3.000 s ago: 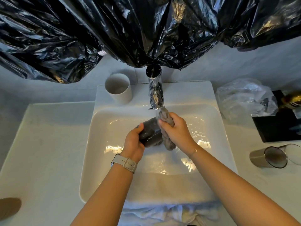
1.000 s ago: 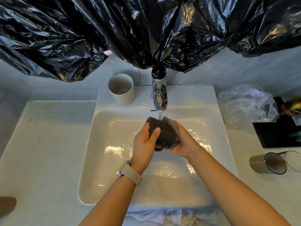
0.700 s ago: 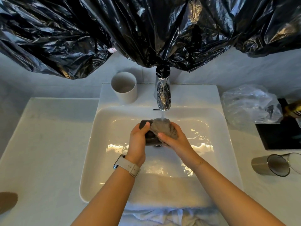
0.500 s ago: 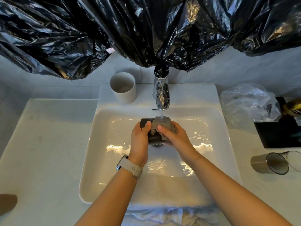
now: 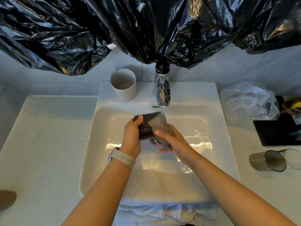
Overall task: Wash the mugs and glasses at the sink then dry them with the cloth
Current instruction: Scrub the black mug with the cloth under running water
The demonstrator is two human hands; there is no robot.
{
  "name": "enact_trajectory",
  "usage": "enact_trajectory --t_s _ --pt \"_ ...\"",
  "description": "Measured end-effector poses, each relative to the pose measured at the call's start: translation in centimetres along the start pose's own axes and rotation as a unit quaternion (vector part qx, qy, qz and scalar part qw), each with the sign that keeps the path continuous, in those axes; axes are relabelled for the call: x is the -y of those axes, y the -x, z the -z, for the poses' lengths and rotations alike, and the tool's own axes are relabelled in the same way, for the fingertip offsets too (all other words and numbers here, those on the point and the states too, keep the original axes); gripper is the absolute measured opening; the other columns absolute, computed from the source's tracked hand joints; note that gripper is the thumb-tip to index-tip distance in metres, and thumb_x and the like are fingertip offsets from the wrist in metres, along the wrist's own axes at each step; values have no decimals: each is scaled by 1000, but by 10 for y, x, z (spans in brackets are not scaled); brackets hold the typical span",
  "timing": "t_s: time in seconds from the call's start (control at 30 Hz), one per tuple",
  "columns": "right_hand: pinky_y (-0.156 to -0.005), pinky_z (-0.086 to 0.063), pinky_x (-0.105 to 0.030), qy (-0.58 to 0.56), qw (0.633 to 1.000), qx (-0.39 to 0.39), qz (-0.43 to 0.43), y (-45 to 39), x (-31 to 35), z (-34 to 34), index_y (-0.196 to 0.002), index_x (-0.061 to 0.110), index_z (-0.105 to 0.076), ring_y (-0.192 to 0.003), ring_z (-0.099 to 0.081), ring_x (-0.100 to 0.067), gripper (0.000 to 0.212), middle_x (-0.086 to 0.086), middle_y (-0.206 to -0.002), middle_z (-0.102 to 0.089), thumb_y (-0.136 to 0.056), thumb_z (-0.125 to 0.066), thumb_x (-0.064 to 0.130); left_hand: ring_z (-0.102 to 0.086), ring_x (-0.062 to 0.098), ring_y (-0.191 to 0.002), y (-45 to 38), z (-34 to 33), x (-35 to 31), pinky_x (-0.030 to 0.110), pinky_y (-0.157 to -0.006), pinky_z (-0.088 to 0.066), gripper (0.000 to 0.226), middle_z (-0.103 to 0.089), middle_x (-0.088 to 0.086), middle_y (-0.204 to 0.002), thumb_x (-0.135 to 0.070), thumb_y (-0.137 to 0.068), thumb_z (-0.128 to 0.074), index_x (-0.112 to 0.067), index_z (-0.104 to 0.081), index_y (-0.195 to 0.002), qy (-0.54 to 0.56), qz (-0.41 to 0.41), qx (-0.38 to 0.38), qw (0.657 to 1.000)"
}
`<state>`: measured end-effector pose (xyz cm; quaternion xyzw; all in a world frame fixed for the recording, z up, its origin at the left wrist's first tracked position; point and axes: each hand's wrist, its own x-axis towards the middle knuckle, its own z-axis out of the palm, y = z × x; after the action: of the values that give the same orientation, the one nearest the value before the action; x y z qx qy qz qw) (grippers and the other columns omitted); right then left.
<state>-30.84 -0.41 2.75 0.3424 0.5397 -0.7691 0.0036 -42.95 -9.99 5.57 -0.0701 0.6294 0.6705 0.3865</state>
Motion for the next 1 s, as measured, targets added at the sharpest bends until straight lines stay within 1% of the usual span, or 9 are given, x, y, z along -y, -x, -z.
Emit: enact_trajectory --t_s 0.1,0.2,0.3,0.53,0.63,0.7,0.8,0.9,1.0 --pt "-76 -55 -19 4 997 -15 77 2 -8 3 -133 36 -41 -106 -65 -2 69 4 -126 -60 -76 -80 33 -71 23 -66 2 -3 -6 35 -61 -59 27 -73 9 -74 -26 -101 -48 -7 -66 -95 72 110 39 991" --pt "-80 -56 -21 63 986 -70 136 -2 1 5 -124 34 -49 -108 -63 -7 64 3 -120 -61 -70 -84 42 -71 24 -75 6 -8 -2 32 -57 -58 30 -73 12 -87 -26 -102 -47 -4 -66 -109 74 86 44 993" --pt "-78 -55 -20 94 979 -71 166 -4 8 7 -118 30 -56 -103 -64 -4 59 11 -110 -66 -68 -80 49 -71 28 -92 7 -9 2 37 -71 -60 34 -73 17 -104 -27 -103 -45 -3 -64 -119 41 20 53 998" --pt "-77 -51 -11 -20 986 -96 133 0 -4 -11 -118 45 -45 -102 -62 9 50 15 -120 -59 -76 -71 55 -68 29 -99 14 -13 3 47 -89 -57 29 -71 17 -107 -24 -103 -45 -6 -64 -117 -1 -9 7 1000" --pt "-83 -53 -16 -15 990 -97 98 2 -3 -20 -121 37 -54 -109 -63 -4 45 8 -118 -66 -83 -52 61 -69 25 -96 15 -15 12 34 -82 -59 19 -72 10 -102 -23 -103 -47 -16 -65 -105 -71 -61 -19 995" --pt "-82 -55 -26 -43 997 -58 33 -1 -1 -21 -125 32 -61 -106 -66 -12 57 1 -116 -71 -90 -36 69 -68 16 -91 19 -17 20 21 -73 -56 11 -70 0 -96 -23 -102 -50 -21 -61 -103 -191 -168 -25 967" --pt "-74 -58 -37 -164 980 21 -112 -7 15 -10 -108 25 -74 -92 -71 -23 61 -11 -108 -73 -89 -38 70 -67 17 -92 18 -15 29 34 -77 -59 21 -67 1 -99 -26 -101 -50 -13 -55 -116 -318 -253 -10 914" --pt "-78 -58 -45 -136 973 60 -174 -17 27 0 -95 21 -77 -88 -72 -26 60 -14 -102 -74 -82 -45 70 -67 21 -99 14 -9 28 40 -83 -59 26 -68 5 -105 -24 -102 -50 -9 -54 -123 -290 -242 4 926" --pt "-87 -56 -41 -32 991 23 -129 -25 27 -7 -107 28 -70 -101 -69 -22 63 -9 -106 -74 -82 -38 76 -66 22 -103 9 -9 23 33 -83 -58 19 -68 7 -106 -21 -102 -50 -14 -56 -119 -217 -206 11 954"
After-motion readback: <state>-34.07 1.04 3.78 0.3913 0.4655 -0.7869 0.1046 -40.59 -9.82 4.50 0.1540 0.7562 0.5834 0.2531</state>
